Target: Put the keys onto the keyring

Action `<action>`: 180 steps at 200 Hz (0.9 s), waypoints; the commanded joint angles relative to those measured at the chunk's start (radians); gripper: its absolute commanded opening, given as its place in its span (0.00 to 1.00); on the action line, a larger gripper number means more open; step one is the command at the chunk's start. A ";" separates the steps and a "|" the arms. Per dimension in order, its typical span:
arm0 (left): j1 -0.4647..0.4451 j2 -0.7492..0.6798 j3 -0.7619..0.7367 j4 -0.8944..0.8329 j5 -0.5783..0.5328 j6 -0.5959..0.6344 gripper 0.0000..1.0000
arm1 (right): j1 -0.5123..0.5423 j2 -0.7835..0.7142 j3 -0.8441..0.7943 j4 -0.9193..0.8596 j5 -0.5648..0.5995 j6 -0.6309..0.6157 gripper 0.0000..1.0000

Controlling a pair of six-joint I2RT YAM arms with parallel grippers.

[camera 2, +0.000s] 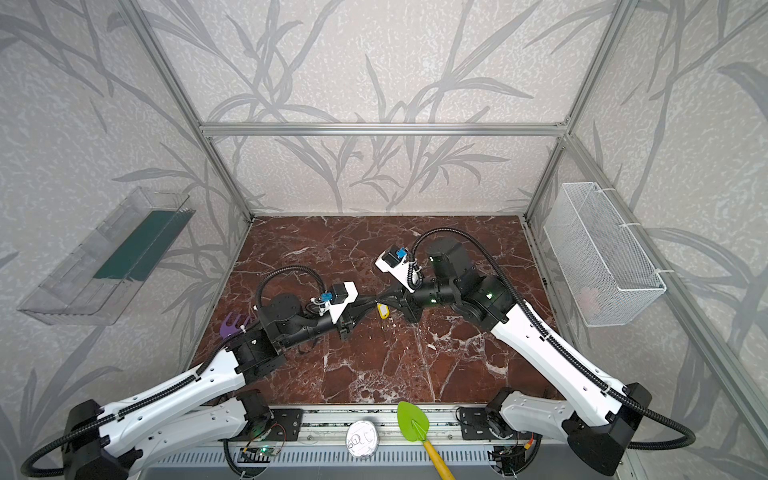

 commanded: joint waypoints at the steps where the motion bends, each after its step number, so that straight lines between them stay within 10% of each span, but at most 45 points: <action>1: -0.001 -0.002 0.033 0.028 0.013 0.000 0.14 | 0.010 -0.020 -0.004 0.022 -0.009 0.010 0.00; 30: -0.001 0.000 0.031 0.016 0.001 0.006 0.00 | 0.010 -0.029 0.000 0.016 0.006 0.007 0.00; 180: -0.003 -0.072 -0.023 0.081 -0.070 0.006 0.00 | -0.008 -0.043 -0.066 0.025 0.107 0.042 0.00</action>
